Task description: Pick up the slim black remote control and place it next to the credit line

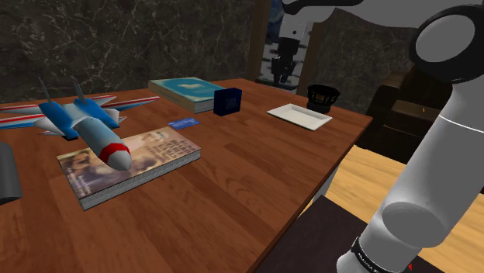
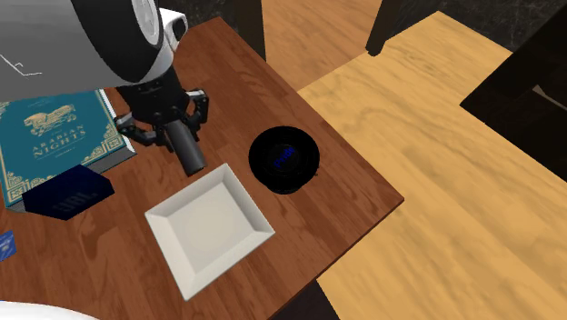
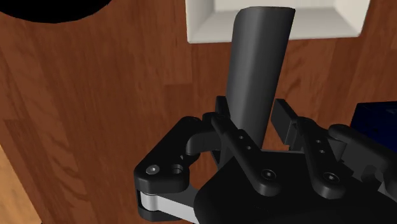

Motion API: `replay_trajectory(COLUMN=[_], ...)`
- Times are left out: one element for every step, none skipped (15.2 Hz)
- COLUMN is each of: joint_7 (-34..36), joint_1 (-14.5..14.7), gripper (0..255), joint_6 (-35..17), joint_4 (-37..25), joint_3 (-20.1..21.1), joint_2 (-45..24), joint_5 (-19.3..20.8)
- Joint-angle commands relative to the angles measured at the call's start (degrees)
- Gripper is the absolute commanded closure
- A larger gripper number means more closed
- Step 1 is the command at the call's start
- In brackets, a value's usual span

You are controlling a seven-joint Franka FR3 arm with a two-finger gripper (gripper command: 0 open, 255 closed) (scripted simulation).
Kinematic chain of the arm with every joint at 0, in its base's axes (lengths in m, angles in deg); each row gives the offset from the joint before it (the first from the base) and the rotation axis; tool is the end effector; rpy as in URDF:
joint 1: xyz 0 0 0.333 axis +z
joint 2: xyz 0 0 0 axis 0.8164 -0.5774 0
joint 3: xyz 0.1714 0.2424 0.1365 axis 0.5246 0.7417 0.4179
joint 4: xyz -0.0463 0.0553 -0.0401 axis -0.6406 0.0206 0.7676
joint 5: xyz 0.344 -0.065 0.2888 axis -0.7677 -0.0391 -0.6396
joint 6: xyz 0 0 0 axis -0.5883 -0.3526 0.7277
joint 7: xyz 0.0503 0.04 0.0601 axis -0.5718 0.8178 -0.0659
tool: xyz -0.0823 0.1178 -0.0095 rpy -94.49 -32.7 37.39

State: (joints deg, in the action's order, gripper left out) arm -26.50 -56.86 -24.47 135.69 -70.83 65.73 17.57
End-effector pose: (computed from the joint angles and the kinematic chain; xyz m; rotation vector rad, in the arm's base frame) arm 0.5905 -0.1505 0.5995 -3.0592 -0.0242 0.0155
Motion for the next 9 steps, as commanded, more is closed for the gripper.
replay_trajectory(joint_7=[2.81, 4.14, 5.47, 6.80, 8.13, 9.46, 10.79, 12.12, 13.45], joint_1=[1.38, 1.97, 2.55, 3.09, 3.60, 4.12, 4.63, 5.14, 5.62], gripper=[255, 255, 255, 255, 255, 255, 255, 255, 255], joint_6=[-0.74, -1.06, -1.35, -1.60, -1.83, -2.03, -2.20, -2.36, -2.50], joint_4=[4.05, 5.71, 7.28, 8.76, 10.16, 11.48, 12.72, 13.89, 14.98], joint_3=[1.41, 2.13, 2.87, 3.66, 4.46, 5.26, 6.07, 6.90, 7.75], joint_2=[3.60, 5.06, 6.45, 7.79, 9.06, 10.28, 11.44, 12.55, 13.59], joint_5=[0.69, 0.88, 1.03, 1.12, 1.17, 1.18, 1.14, 1.07, 0.96])
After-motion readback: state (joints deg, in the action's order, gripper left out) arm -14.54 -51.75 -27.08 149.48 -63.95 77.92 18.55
